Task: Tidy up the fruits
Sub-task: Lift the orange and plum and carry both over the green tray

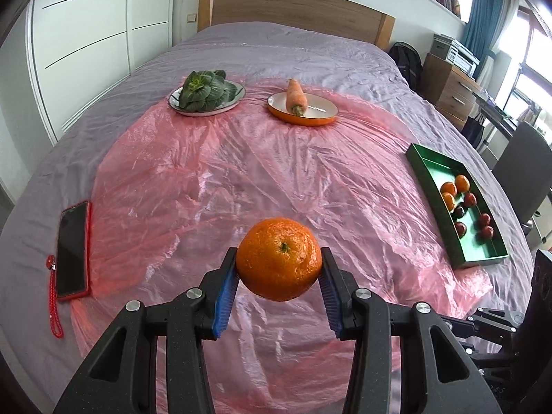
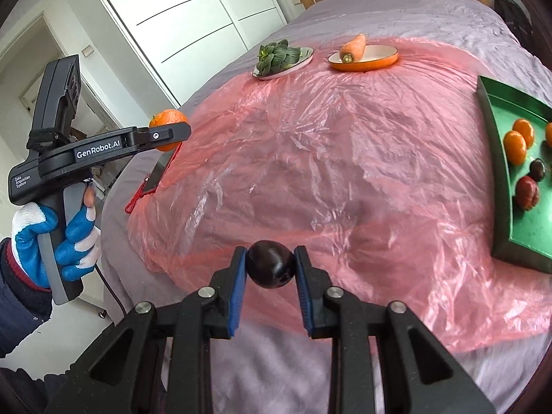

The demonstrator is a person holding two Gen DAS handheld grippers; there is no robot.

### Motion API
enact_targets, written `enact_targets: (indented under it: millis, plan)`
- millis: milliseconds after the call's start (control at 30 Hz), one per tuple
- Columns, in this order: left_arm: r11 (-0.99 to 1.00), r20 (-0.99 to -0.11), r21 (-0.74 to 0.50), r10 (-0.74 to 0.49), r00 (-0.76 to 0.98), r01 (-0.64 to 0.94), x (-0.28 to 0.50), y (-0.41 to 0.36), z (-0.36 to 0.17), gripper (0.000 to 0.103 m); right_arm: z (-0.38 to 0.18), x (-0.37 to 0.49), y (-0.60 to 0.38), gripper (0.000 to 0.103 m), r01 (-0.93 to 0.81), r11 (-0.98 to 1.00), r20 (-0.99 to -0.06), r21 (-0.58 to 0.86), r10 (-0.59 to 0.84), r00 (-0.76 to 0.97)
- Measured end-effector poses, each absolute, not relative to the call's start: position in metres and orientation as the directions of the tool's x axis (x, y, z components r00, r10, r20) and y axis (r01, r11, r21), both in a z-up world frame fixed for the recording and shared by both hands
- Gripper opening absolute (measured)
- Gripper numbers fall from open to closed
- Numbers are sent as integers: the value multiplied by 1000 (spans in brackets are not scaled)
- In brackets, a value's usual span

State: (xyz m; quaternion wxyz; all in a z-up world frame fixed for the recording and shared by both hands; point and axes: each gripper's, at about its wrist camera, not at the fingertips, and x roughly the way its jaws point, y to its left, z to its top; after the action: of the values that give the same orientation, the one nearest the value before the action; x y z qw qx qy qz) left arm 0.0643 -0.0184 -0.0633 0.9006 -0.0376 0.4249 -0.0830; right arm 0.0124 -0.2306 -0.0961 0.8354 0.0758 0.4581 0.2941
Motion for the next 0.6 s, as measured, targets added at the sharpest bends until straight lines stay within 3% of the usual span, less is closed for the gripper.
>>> enact_targets:
  millis: [600]
  plan:
    - [910, -761, -114, -338, 554, 399, 49, -196, -35, 39, -81, -27, -405, 47, -161, 911, -688, 379, 394, 610]
